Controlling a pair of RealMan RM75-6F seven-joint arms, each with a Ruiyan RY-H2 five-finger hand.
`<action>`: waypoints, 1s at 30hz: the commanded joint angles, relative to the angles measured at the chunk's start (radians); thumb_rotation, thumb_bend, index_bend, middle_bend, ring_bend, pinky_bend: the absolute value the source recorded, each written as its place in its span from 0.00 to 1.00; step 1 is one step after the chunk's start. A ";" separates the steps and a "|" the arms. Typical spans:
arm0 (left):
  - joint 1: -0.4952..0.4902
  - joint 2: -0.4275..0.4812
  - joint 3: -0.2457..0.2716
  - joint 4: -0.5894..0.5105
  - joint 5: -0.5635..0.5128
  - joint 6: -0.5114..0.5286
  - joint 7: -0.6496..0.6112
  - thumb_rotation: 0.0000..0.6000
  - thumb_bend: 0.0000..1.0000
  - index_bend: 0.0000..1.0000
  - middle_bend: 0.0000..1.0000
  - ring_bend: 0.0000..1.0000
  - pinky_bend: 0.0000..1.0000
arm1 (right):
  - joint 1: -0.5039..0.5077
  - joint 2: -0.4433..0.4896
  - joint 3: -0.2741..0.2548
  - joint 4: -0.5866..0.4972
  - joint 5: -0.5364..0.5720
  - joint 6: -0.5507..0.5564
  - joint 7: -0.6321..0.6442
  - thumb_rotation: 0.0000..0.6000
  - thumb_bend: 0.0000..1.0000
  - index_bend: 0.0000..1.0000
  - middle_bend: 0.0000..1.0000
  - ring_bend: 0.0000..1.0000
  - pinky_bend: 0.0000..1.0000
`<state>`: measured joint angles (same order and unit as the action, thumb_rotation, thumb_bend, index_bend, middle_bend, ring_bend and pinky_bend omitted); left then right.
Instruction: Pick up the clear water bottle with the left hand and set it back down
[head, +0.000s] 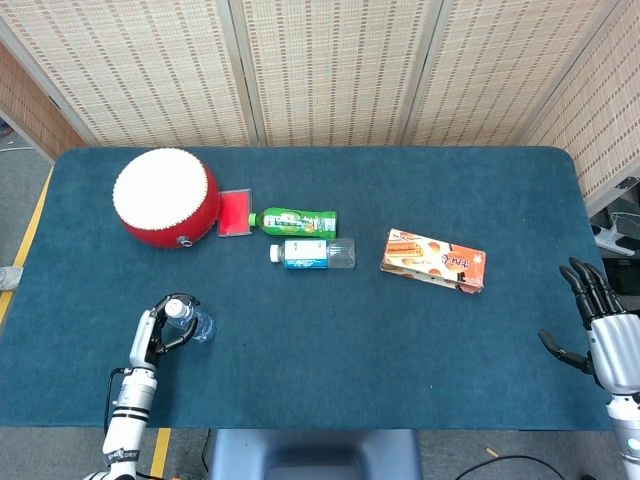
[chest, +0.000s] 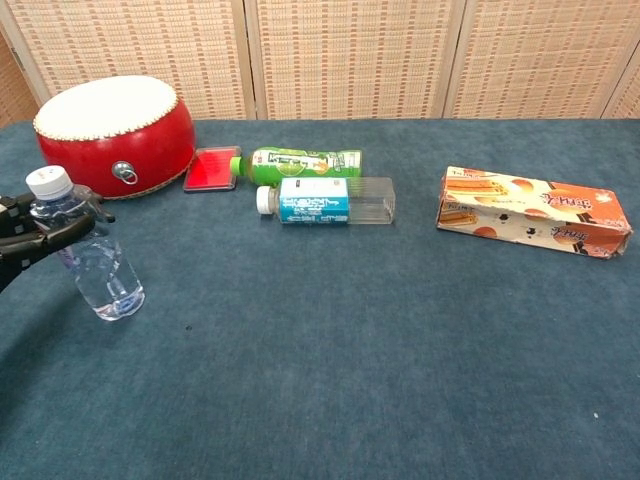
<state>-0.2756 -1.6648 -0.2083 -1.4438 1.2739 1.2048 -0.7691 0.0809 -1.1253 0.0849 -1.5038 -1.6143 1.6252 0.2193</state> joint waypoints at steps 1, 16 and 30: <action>0.003 0.002 -0.009 -0.003 0.004 0.018 0.023 1.00 0.50 0.56 0.60 0.42 0.18 | 0.000 0.000 0.000 0.000 0.000 0.000 0.000 1.00 0.17 0.00 0.00 0.00 0.20; -0.032 0.111 -0.079 0.075 0.119 0.253 0.647 1.00 0.51 0.67 0.67 0.49 0.38 | -0.003 0.005 -0.004 -0.002 -0.007 0.008 0.011 1.00 0.17 0.00 0.00 0.00 0.20; 0.020 0.207 -0.138 -0.259 -0.018 0.048 -0.182 1.00 0.57 0.70 0.69 0.51 0.46 | 0.005 0.007 -0.007 -0.008 0.000 -0.017 0.000 1.00 0.17 0.00 0.00 0.00 0.20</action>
<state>-0.2800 -1.5245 -0.3067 -1.5470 1.3220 1.3688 -0.4865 0.0853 -1.1187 0.0777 -1.5118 -1.6144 1.6086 0.2192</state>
